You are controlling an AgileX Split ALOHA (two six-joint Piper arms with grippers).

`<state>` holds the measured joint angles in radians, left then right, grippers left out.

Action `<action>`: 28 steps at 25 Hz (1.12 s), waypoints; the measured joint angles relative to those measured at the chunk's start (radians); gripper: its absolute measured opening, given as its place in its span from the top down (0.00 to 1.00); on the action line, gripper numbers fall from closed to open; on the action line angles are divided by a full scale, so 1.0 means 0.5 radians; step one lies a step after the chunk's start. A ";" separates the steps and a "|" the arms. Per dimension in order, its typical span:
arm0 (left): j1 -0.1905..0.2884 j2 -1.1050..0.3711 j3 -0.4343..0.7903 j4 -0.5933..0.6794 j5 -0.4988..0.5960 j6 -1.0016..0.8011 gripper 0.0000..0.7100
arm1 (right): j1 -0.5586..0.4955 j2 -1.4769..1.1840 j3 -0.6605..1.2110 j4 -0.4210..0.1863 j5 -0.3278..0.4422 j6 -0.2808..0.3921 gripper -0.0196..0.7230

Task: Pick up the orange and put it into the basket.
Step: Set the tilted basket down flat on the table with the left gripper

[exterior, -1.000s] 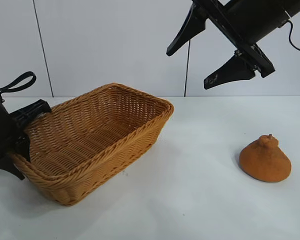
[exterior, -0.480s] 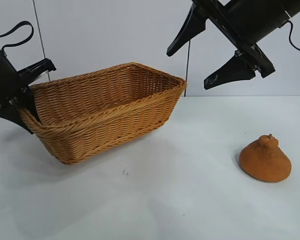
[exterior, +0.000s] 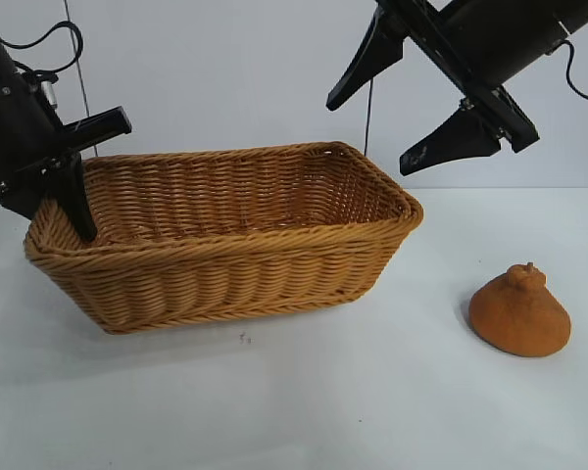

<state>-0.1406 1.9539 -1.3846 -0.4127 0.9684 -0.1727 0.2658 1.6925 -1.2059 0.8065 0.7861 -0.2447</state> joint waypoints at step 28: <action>-0.086 0.352 -0.142 0.062 -0.052 0.188 0.74 | 0.000 0.000 0.000 -0.007 0.045 0.000 0.21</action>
<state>-0.1834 2.1299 -1.4556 -0.3815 0.9426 -0.0790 0.2658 1.6925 -1.2059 0.8030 0.8086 -0.2447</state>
